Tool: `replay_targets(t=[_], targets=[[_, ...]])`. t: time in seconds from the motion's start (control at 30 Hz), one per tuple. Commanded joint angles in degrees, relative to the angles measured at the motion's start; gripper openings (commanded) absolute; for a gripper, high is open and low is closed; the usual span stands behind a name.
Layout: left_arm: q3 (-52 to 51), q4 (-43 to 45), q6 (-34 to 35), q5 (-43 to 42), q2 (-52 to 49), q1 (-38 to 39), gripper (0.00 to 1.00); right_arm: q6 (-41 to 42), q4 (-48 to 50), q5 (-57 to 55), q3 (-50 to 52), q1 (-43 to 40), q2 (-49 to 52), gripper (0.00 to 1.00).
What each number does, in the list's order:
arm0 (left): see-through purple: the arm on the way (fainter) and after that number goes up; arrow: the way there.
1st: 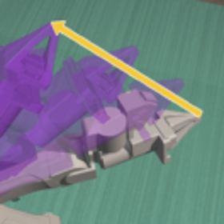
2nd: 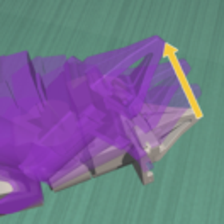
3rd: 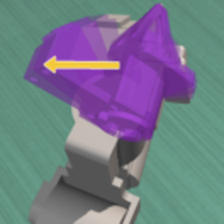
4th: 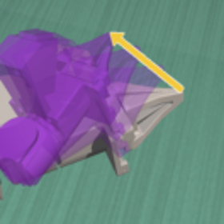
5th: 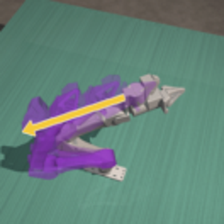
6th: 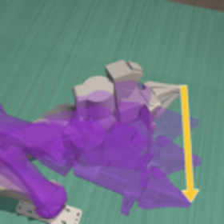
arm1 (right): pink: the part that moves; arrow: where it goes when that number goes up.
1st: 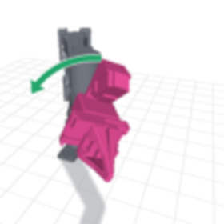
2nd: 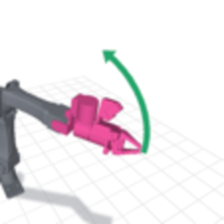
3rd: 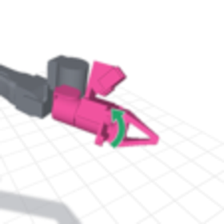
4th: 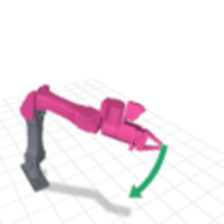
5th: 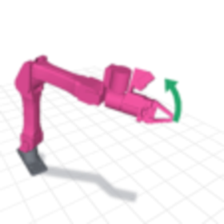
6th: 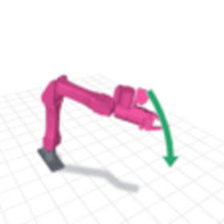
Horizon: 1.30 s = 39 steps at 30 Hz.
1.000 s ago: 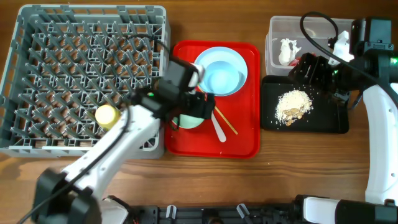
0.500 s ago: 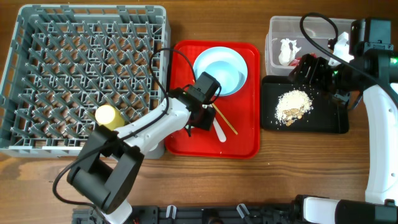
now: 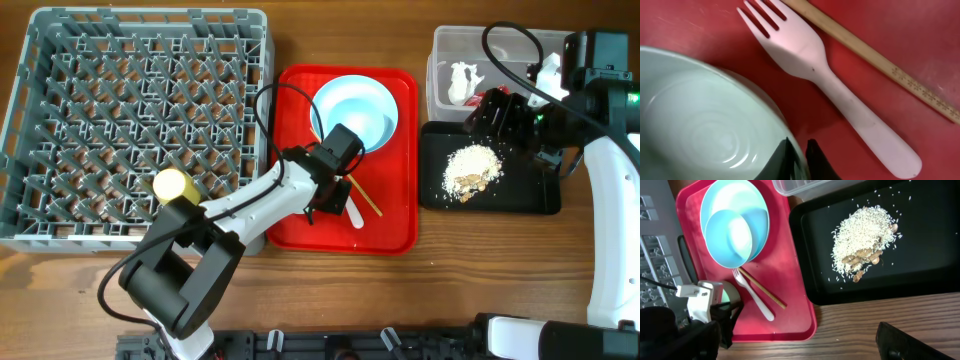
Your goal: Sort waste into correct bins and load items into the dishwasher rack
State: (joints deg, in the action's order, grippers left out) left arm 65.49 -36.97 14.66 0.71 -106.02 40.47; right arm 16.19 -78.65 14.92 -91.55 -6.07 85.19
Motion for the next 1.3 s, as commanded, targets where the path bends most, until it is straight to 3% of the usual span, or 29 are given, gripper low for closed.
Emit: replay_targets(t=[0.0,0.3,0.7,0.8,0.93,1.27], targets=[[0.2,0.1,0.1,1.1,-0.7,0.3,0.04,-1.2,-0.2,-1.0,-0.3,0.0,-1.0,1.0],[2.1,-0.5,0.1,0.9,2.7,0.3,0.04,-1.2,-0.2,-1.0,-0.3,0.0,-1.0,1.0],[5.6,-1.8,0.1,-1.7,21.1,-3.0,0.04,-1.2,-0.2,-1.0,-0.3,0.0,-1.0,1.0],[5.6,-1.6,-0.3,-1.8,26.0,-7.7,0.04,-1.2,-0.2,-1.1,-0.3,0.0,-1.0,1.0],[6.3,-0.5,-4.2,-10.7,30.1,-17.4,0.04,-1.2,-0.1,-1.2,-0.3,0.0,-1.0,1.0],[18.9,-4.8,-5.3,-29.6,24.9,-37.8,0.04,-1.4,0.0,-1.2,-0.3,0.0,-1.0,1.0]])
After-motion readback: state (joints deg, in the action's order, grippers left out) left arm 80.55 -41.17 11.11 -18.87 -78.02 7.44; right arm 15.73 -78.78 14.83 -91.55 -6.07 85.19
